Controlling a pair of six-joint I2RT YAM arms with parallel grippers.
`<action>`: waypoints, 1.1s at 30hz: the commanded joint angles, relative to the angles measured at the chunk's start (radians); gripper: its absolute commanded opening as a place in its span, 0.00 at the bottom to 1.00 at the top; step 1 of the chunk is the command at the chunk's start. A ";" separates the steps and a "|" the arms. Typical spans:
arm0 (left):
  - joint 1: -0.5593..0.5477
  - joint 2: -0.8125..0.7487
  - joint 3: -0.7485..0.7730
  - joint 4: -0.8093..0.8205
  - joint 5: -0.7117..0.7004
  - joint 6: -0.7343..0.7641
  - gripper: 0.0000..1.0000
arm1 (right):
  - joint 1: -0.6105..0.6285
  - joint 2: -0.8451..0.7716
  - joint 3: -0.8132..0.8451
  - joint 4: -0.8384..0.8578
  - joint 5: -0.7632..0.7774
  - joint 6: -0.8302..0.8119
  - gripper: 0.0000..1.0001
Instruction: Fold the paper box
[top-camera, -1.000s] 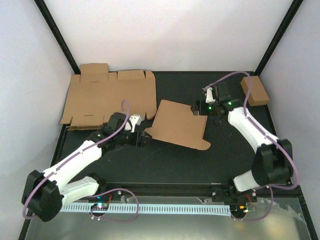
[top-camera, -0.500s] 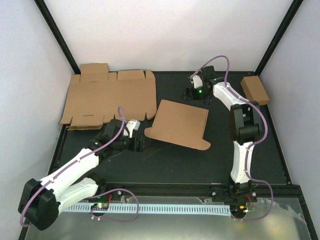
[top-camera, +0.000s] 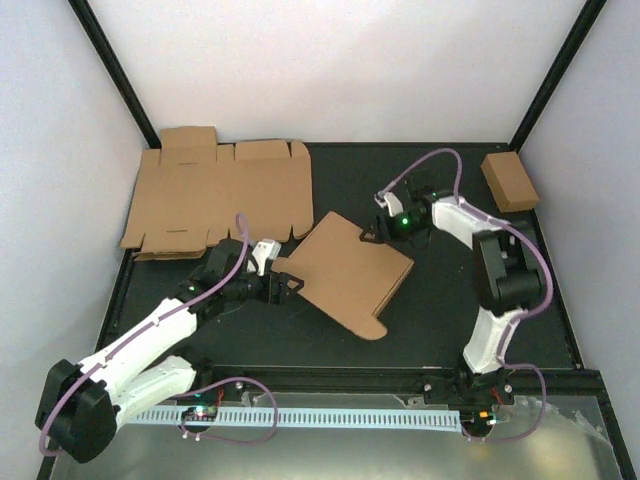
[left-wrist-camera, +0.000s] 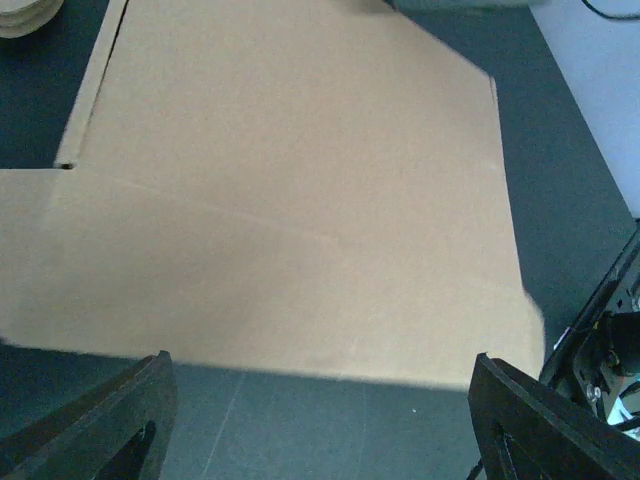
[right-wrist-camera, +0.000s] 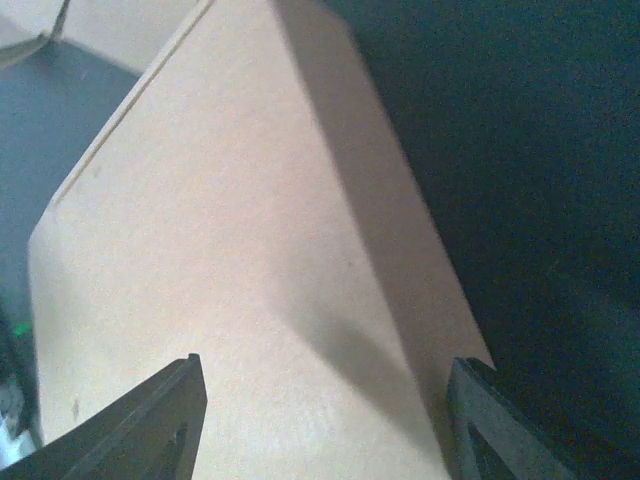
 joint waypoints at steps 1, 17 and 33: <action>-0.008 -0.046 -0.020 0.020 0.028 0.012 0.83 | 0.031 -0.203 -0.241 0.234 -0.063 0.172 0.66; -0.001 -0.104 -0.065 -0.044 -0.002 -0.087 0.82 | 0.031 -0.238 -0.431 0.385 -0.090 0.226 0.62; 0.004 -0.089 -0.090 -0.002 0.026 -0.116 0.81 | -0.078 -0.095 -0.444 0.434 -0.117 0.231 0.28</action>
